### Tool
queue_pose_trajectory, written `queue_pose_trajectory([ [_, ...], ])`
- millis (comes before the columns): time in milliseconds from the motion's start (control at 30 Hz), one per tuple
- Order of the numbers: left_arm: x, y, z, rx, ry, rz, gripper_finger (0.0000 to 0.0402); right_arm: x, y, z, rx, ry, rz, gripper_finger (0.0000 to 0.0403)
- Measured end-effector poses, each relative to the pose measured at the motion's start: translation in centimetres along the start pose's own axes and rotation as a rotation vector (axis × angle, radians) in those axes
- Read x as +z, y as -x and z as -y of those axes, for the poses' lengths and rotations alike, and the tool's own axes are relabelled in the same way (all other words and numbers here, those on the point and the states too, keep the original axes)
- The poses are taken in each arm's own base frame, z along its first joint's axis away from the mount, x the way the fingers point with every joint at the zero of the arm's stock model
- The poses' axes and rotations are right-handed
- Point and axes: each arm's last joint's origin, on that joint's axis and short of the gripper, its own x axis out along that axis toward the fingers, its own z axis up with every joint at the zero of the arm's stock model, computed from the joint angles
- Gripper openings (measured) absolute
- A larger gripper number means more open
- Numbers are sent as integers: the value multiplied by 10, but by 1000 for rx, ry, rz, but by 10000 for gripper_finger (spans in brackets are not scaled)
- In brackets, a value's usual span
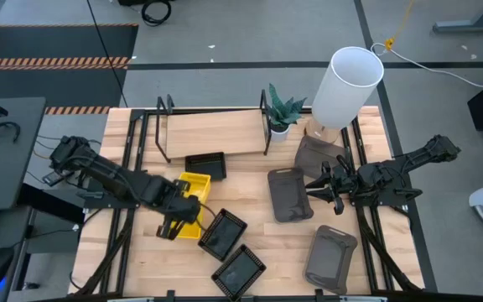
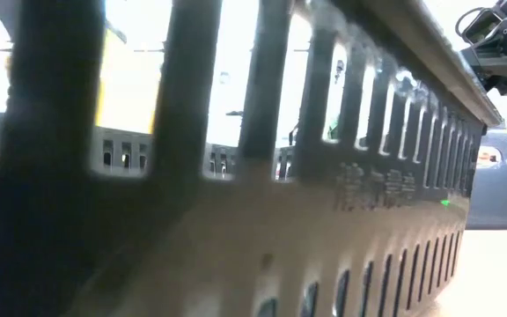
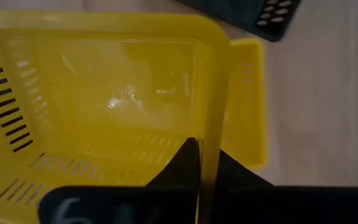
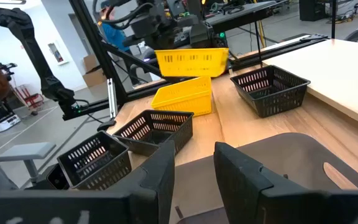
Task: Stack baskets on shelf by color
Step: Stack the right yellow bin on the left yellow bins
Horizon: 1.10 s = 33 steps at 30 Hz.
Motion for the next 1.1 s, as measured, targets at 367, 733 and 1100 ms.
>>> queue_pose_trajectory([
  [367, -12, 2, 43, -50, 156, -6, 8, 0, 0, 0, 0, 0, 0, 119],
  [733, 0, -16, 51, -47, 216, -22, 10, 0, 0, 0, 0, 0, -1, 119],
  [1100, 6, -37, 51, 11, 202, -86, 11, 0, 0, 0, 1, -1, 3, 119],
])
